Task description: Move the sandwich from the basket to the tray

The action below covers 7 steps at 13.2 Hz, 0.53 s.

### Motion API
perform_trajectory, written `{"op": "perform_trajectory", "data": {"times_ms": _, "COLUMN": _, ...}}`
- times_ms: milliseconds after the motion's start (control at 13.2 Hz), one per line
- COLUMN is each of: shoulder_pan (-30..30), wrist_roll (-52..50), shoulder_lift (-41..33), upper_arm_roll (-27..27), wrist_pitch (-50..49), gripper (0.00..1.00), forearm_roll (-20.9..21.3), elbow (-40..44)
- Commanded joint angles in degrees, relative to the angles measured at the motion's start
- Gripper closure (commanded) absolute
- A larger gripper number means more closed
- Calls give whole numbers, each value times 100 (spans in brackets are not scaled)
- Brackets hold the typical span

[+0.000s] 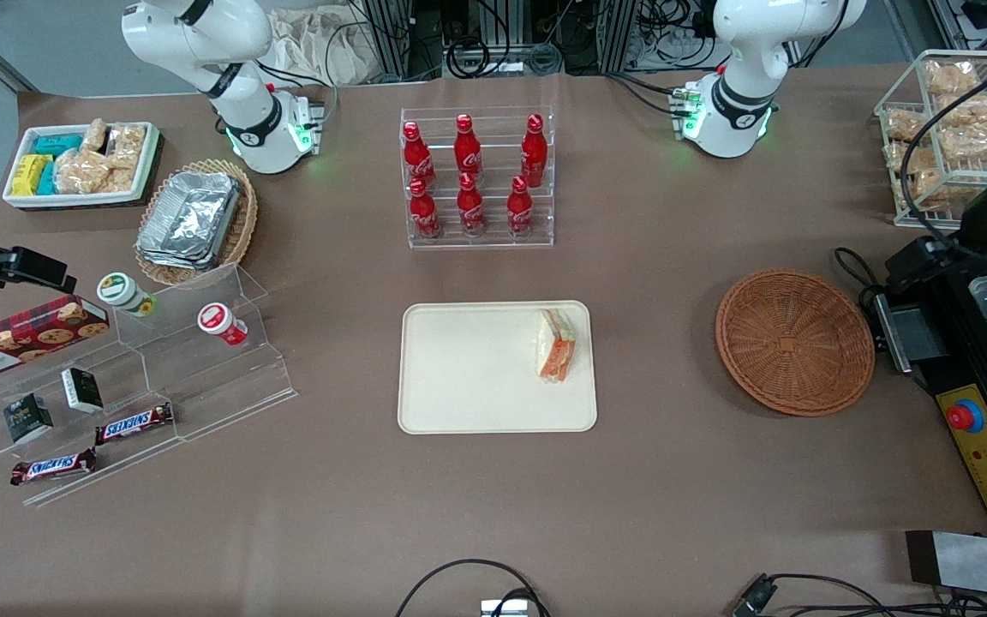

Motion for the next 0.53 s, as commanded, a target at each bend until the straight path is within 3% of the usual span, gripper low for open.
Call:
{"op": "perform_trajectory", "data": {"times_ms": 0, "shoulder_pan": -23, "wrist_roll": 432, "shoulder_lift": -354, "upper_arm_roll": 268, "wrist_pitch": -266, "gripper": 0, "forearm_roll": -307, "elbow": -145}}
{"op": "perform_trajectory", "data": {"times_ms": 454, "shoulder_pan": -111, "wrist_roll": 887, "shoulder_lift": -583, "upper_arm_roll": 277, "wrist_pitch": -459, "gripper": 0, "forearm_roll": -370, "elbow": -109}}
